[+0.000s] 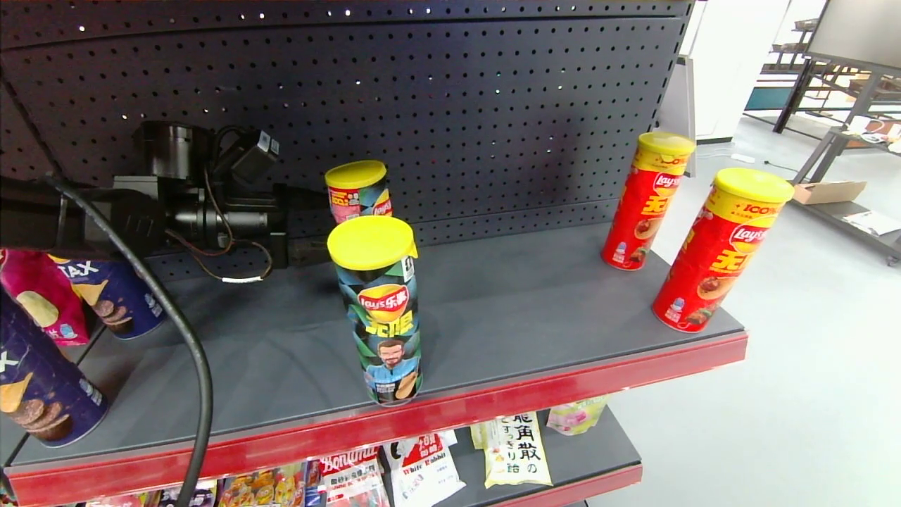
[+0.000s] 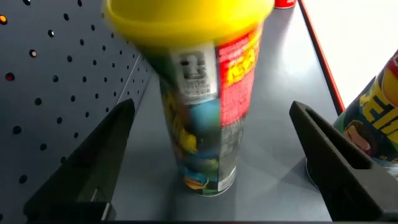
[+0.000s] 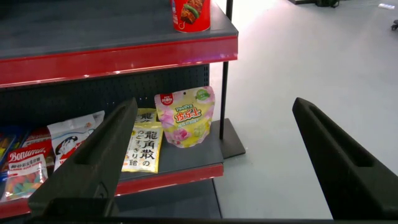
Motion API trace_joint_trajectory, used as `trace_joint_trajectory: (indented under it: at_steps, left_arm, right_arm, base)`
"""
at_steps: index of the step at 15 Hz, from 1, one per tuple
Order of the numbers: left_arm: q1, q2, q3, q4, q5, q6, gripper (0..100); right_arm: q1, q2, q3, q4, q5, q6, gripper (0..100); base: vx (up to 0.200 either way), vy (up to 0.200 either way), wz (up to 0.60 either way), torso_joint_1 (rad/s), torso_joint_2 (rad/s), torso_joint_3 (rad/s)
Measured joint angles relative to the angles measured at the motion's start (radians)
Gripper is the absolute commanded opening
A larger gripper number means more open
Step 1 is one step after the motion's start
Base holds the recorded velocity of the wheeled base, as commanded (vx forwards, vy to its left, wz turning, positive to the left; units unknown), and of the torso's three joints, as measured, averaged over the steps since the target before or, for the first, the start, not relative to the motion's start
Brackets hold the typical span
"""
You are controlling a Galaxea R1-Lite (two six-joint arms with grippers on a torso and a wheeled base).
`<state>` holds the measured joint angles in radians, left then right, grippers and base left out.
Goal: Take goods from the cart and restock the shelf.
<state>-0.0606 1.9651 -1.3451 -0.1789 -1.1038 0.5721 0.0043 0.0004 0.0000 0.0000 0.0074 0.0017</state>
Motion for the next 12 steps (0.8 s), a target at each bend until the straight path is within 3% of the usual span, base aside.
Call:
trace_joint_trajectory:
  at_steps: [6,12]
  left_arm:
    - [0.016,-0.052,0.04,0.049,0.003,0.004,100]
    - [0.035,-0.145,0.124,0.066,0.047,0.004,100]
  right_arm:
    - [0.0,0.0,0.0,0.0,0.0,0.0,100]
    - [0.0,0.0,0.0,0.0,0.0,0.0,100]
  base:
    - [0.0,0.0,0.0,0.0,0.0,0.0]
    - [0.0,0.0,0.0,0.0,0.0,0.0]
